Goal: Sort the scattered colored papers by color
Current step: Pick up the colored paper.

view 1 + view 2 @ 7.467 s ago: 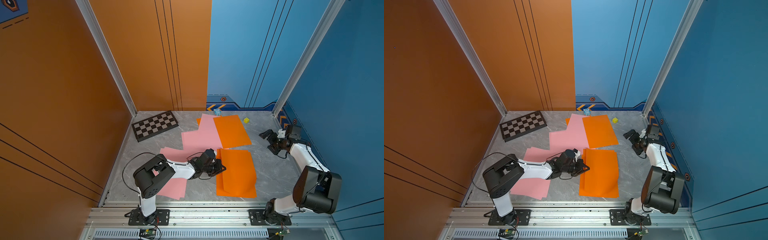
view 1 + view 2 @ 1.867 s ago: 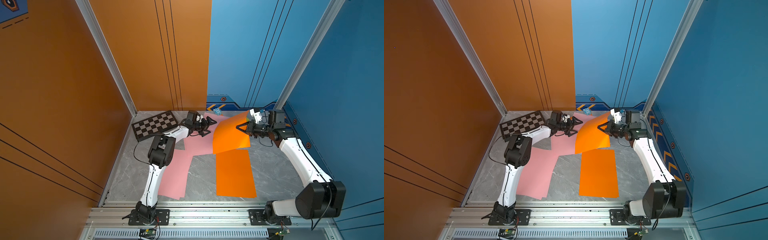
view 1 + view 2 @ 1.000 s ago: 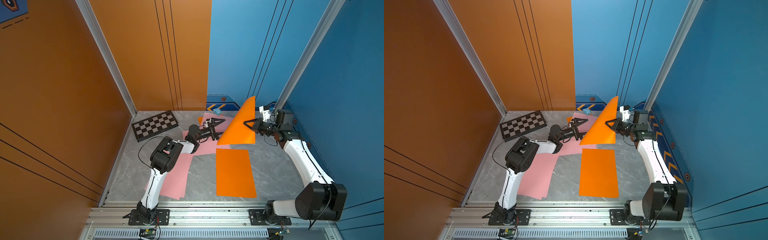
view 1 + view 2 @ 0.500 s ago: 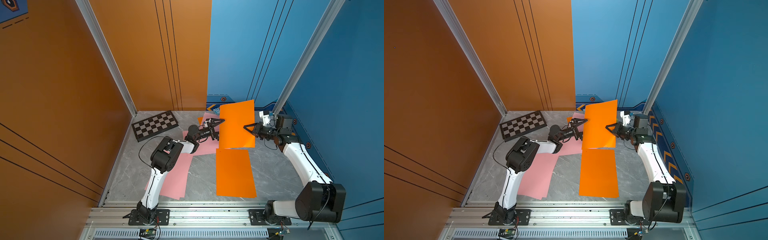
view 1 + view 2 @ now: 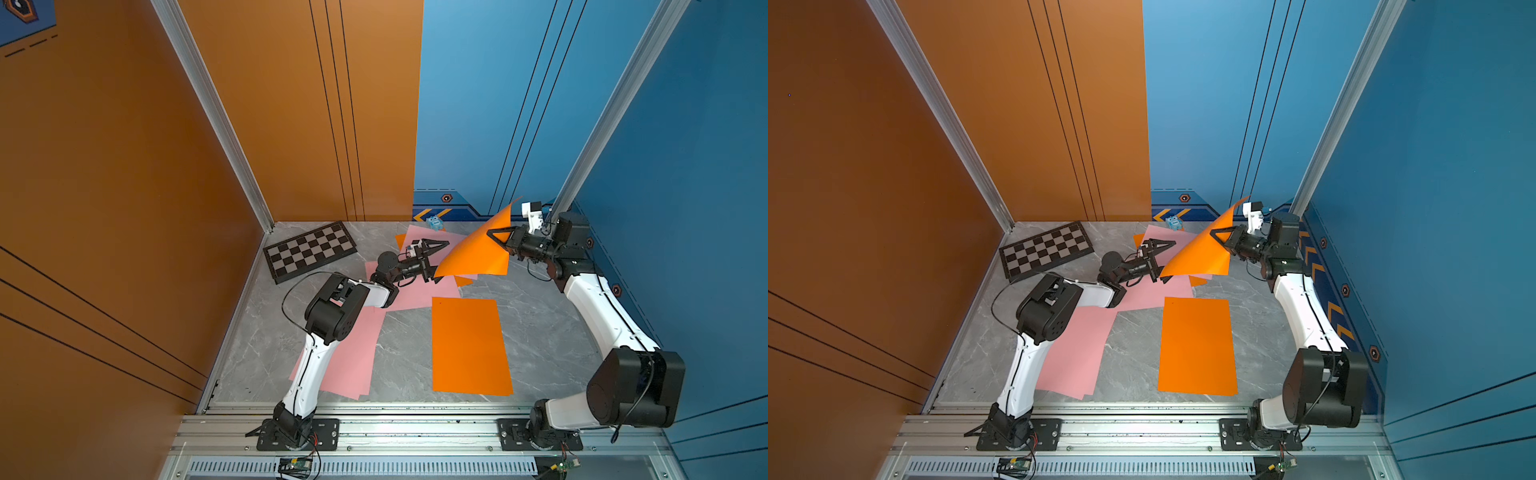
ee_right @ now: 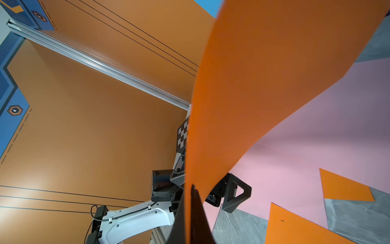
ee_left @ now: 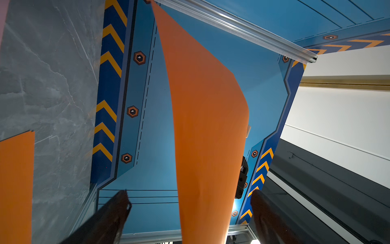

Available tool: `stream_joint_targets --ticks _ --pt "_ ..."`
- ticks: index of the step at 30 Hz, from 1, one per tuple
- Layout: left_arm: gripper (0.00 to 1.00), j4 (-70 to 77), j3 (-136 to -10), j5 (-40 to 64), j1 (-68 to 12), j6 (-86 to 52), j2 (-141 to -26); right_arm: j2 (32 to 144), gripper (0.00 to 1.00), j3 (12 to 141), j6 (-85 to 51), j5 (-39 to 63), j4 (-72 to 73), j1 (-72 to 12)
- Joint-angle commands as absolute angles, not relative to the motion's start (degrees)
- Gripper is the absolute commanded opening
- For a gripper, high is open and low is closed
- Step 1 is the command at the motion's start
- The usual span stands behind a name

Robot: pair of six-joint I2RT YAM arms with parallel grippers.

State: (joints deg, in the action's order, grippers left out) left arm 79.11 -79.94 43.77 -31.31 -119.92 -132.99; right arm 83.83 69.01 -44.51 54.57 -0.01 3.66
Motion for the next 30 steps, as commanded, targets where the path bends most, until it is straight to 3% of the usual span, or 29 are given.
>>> stream_joint_targets --ticks 1,11,15,30 --pt "0.93 80.79 -81.64 44.22 -31.73 -127.13 -134.16 84.28 0.0 67.74 -47.75 57.2 5.99 2.65" --pt "0.88 80.8 -81.26 44.53 -30.12 -126.79 -133.61 80.16 0.0 59.43 -41.89 55.64 -0.74 2.29" --pt "0.76 80.77 -80.01 45.73 -28.36 -125.92 -132.65 77.28 0.0 55.51 -36.9 52.96 -7.17 2.45" --pt "0.09 74.81 -78.01 51.28 -27.5 -116.87 -128.12 77.26 0.0 52.91 -34.2 51.15 -10.54 2.99"
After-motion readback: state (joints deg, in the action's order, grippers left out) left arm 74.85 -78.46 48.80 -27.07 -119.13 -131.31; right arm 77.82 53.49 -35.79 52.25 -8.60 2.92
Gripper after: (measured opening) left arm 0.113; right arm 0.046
